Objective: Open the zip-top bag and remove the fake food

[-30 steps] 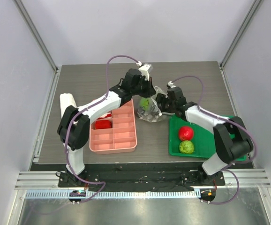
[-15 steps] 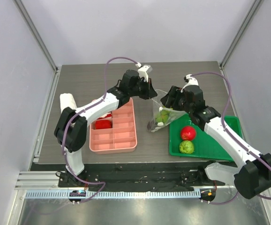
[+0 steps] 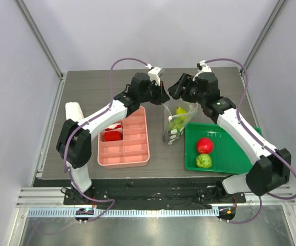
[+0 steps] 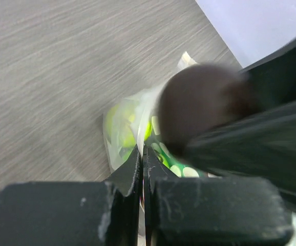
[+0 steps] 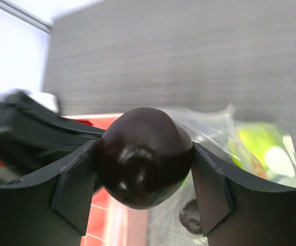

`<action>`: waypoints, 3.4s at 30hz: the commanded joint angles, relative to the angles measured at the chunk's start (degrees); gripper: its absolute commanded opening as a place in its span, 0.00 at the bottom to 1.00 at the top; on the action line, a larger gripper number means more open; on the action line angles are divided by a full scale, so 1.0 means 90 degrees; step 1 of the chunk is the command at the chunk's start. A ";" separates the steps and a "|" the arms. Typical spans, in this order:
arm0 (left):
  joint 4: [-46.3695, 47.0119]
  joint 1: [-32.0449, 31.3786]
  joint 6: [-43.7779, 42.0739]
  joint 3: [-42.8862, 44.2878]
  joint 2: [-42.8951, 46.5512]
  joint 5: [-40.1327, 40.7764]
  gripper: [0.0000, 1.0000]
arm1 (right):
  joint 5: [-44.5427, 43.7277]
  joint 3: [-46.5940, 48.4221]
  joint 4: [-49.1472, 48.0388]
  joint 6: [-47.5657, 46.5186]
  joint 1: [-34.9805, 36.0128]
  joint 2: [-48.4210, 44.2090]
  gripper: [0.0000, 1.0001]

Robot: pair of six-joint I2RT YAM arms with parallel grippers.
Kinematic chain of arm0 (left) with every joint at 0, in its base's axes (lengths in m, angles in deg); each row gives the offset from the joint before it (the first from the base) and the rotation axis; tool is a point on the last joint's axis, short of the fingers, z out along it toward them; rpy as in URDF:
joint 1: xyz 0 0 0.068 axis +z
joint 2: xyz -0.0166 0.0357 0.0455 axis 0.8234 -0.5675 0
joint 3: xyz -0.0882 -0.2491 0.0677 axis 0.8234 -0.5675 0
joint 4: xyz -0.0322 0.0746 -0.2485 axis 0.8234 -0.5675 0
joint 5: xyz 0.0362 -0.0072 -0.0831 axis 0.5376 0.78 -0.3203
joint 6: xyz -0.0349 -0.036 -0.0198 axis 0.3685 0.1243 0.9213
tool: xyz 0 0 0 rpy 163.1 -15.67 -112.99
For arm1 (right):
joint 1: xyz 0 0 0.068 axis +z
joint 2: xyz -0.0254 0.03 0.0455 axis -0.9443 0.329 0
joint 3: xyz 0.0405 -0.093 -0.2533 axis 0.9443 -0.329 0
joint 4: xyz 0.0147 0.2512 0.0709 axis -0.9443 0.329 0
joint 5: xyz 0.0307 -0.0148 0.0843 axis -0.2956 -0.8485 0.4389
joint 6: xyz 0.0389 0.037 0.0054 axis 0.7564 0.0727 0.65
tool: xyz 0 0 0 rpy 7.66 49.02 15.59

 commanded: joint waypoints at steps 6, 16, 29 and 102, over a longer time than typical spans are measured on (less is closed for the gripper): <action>-0.0376 0.0006 -0.0368 0.0644 0.0060 0.0401 0.00 | -0.0956 0.0440 0.0998 -0.0523 -0.0108 -0.1806 0.20; -0.0318 0.0045 -0.0339 0.1064 -0.0028 0.0148 0.00 | -0.3302 -0.2708 0.1980 0.0569 -0.1249 -0.2842 0.21; -0.0005 0.0016 -0.0143 0.0693 -0.0106 -0.0028 0.00 | -0.3352 -0.4335 0.1023 0.1108 -0.1709 -0.2520 0.91; -0.0210 0.0416 -0.0885 0.0049 -0.0312 0.1016 0.00 | -0.0686 0.0547 -0.0257 0.0267 0.0664 0.3847 0.73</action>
